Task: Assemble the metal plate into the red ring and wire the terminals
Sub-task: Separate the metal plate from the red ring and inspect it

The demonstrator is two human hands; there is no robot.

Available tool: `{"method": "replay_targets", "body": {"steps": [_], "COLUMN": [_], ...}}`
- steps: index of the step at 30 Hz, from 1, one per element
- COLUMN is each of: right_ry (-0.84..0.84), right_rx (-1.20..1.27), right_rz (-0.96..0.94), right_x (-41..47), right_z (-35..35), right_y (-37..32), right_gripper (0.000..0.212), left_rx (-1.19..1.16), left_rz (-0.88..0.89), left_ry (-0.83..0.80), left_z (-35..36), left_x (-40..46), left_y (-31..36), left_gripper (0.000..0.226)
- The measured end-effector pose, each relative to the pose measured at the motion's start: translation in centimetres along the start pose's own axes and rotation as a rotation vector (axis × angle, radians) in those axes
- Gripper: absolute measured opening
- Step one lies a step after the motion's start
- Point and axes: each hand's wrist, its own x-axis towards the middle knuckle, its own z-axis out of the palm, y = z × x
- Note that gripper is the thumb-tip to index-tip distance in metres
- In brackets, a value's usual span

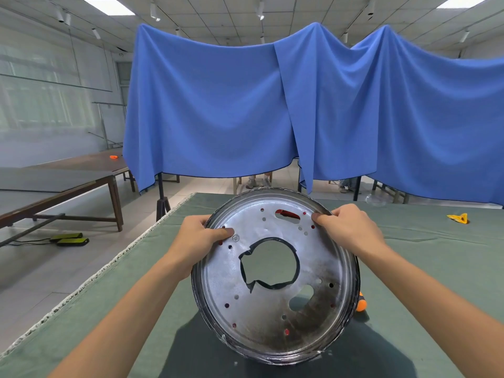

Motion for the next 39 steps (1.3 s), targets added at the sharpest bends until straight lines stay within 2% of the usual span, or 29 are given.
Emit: {"method": "replay_targets", "body": {"steps": [7,24,39], "right_ry": [0.090,0.116,0.230], "right_rx": [-0.039,-0.006,-0.025], "right_rz": [-0.043,-0.099,-0.142], "right_x": [-0.33,-0.13,-0.50], "right_z": [-0.20,-0.11,-0.16], "right_y": [-0.09,0.52,0.31], "right_gripper": [0.061,0.060,0.067], "left_rx": [-0.004,-0.027,-0.052], "left_rz": [-0.016,-0.005,-0.020], "left_ry": [0.006,0.005,0.004], "left_z": [0.09,0.45,0.17], "left_x": [-0.21,-0.46,-0.89], "left_y": [0.02,0.30,0.67], "left_gripper": [0.017,0.014,0.011]}}
